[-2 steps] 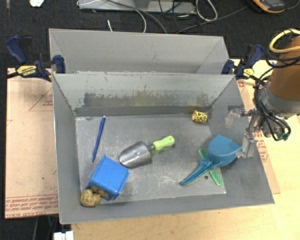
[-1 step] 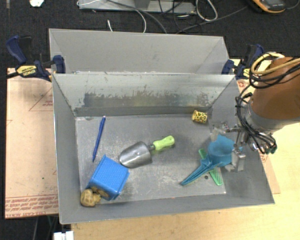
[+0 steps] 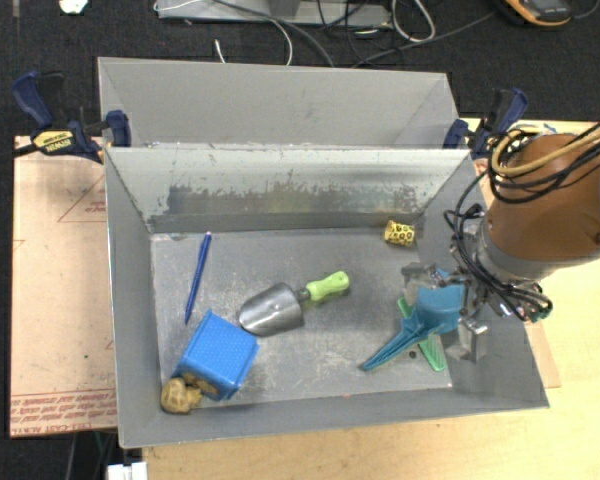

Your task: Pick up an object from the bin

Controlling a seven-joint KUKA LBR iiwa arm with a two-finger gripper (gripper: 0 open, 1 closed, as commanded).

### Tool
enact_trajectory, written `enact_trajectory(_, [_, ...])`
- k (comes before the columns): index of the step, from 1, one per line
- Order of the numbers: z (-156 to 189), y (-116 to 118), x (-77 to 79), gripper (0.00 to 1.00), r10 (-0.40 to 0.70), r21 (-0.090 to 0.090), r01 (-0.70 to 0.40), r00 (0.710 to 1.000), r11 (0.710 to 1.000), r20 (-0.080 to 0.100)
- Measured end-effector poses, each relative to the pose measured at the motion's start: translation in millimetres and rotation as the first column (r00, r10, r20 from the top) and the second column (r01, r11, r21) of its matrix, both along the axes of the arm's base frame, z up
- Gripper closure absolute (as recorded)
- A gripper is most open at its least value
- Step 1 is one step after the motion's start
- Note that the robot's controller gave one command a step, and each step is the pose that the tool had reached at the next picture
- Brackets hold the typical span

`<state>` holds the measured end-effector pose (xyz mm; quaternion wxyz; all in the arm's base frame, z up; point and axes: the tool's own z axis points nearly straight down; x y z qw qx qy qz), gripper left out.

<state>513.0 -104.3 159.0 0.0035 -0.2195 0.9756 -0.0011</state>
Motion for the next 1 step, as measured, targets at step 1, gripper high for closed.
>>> enact_trajectory(1, [-40.2,12.5,-18.9,0.00,0.126,0.002,-0.126,0.992,0.992,-0.007])
